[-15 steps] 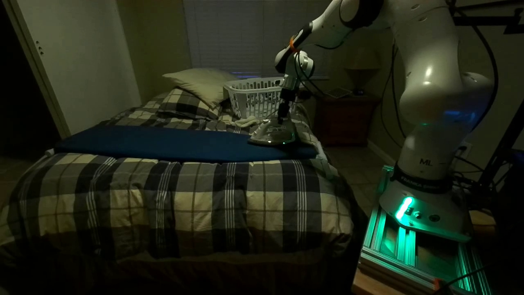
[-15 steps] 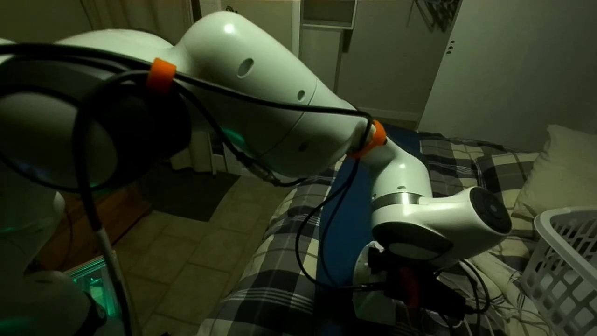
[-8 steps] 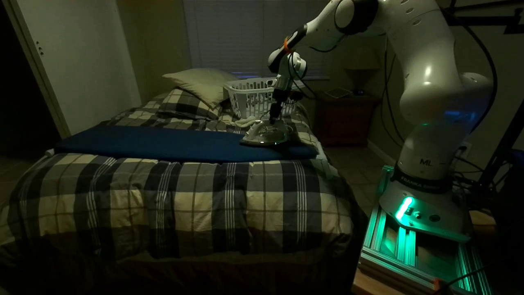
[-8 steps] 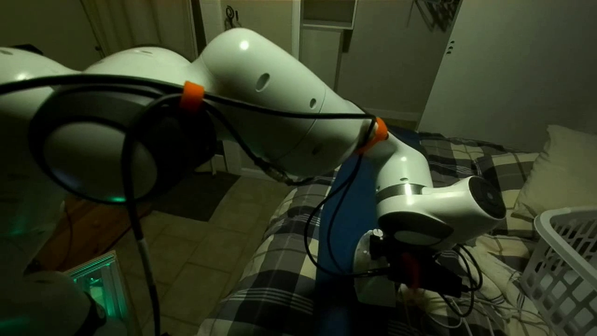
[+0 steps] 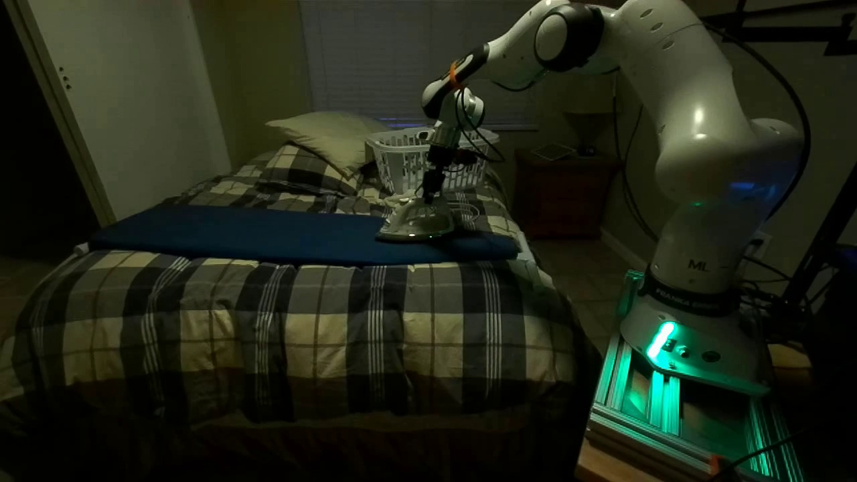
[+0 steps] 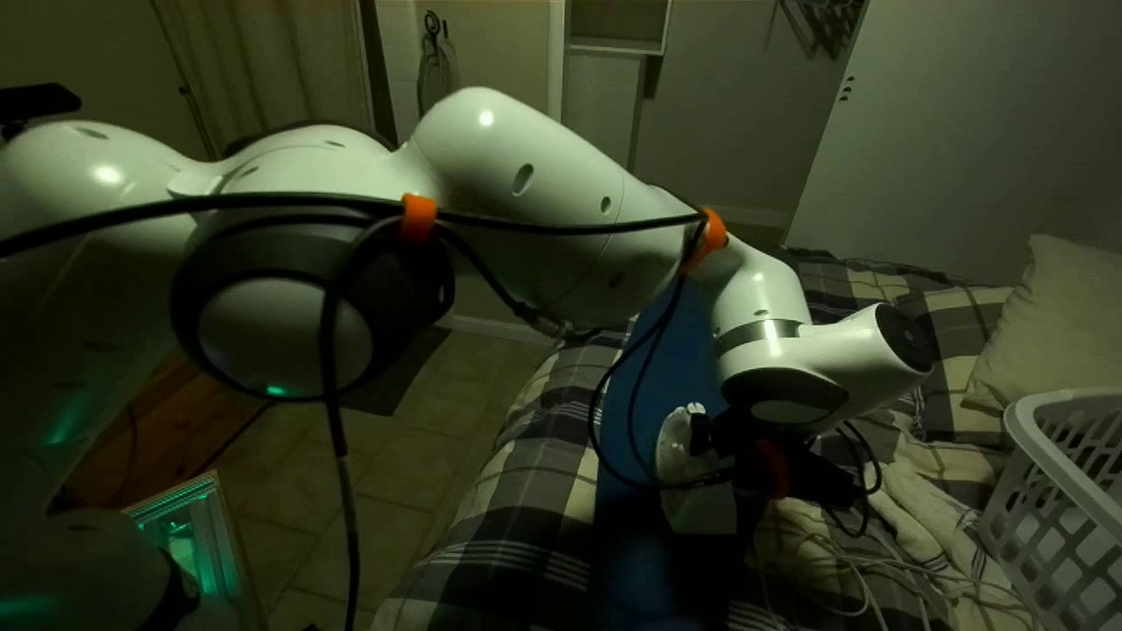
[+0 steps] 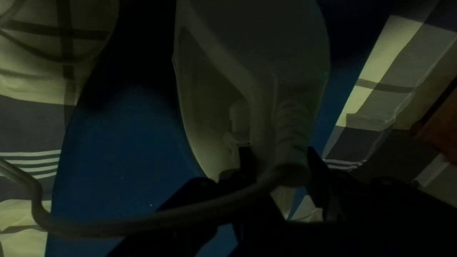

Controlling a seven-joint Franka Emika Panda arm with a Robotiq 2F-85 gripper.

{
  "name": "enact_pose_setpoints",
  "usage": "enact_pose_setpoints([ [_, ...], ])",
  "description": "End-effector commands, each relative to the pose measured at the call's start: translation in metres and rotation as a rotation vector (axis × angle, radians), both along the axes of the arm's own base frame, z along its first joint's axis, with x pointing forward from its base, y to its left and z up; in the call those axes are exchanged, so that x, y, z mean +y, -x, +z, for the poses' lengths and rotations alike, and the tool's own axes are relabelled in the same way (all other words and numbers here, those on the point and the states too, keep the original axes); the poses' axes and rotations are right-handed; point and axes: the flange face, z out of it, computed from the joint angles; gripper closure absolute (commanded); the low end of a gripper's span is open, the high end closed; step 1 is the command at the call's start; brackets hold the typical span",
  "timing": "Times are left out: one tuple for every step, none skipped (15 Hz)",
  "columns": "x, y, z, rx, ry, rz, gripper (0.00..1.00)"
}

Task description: Iron the blue cloth

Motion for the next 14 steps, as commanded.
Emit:
enact_pose_setpoints([
  [0.01, -0.023, -0.015, 0.003, -0.013, 0.044, 0.86],
  [0.008, -0.024, -0.016, 0.006, -0.014, 0.045, 0.86],
  [0.006, -0.024, -0.016, 0.009, -0.016, 0.045, 0.86],
  [0.004, -0.021, -0.018, 0.017, -0.022, 0.038, 0.86],
  [0.001, -0.018, -0.017, 0.022, -0.021, 0.034, 0.86],
  [-0.003, -0.012, -0.015, 0.028, -0.021, 0.021, 0.86],
  [-0.004, -0.006, -0.014, 0.034, -0.022, 0.01, 0.86],
  [-0.005, 0.0, -0.013, 0.039, -0.022, -0.001, 0.86],
  [-0.006, 0.004, -0.012, 0.045, -0.024, -0.009, 0.86],
  [-0.008, 0.011, -0.012, 0.055, -0.028, -0.016, 0.86],
  [-0.011, 0.017, -0.011, 0.06, -0.027, -0.026, 0.86],
  [-0.014, 0.022, -0.01, 0.065, -0.03, -0.038, 0.86],
  [-0.017, 0.028, -0.008, 0.071, -0.029, -0.048, 0.86],
  [-0.021, 0.033, -0.006, 0.075, -0.023, -0.062, 0.86],
])
